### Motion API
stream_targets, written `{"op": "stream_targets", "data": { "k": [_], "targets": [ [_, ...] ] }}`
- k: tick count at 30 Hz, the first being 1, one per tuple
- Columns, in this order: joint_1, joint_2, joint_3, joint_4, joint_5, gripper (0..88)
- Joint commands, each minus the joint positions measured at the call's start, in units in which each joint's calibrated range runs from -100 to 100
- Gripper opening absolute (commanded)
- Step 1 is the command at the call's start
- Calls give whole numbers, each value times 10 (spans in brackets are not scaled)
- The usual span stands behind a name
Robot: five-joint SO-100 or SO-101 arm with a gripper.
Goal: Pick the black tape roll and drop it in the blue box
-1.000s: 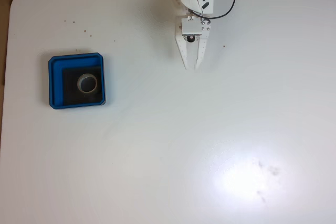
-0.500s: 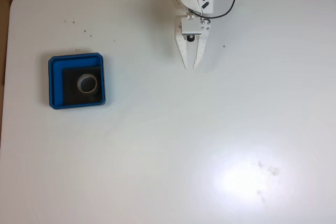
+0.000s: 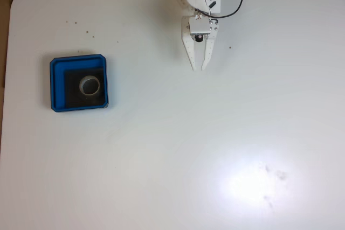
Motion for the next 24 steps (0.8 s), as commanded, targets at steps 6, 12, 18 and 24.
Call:
{"op": "stream_targets", "data": {
  "k": [6,12,18,24],
  "targets": [
    [-2,-7,8,-60,66,6],
    [-2,-6,7,-60,72,6],
    [0,0,7,-54,66,6],
    [0,0,7,-54,69,6]
  ]
}}
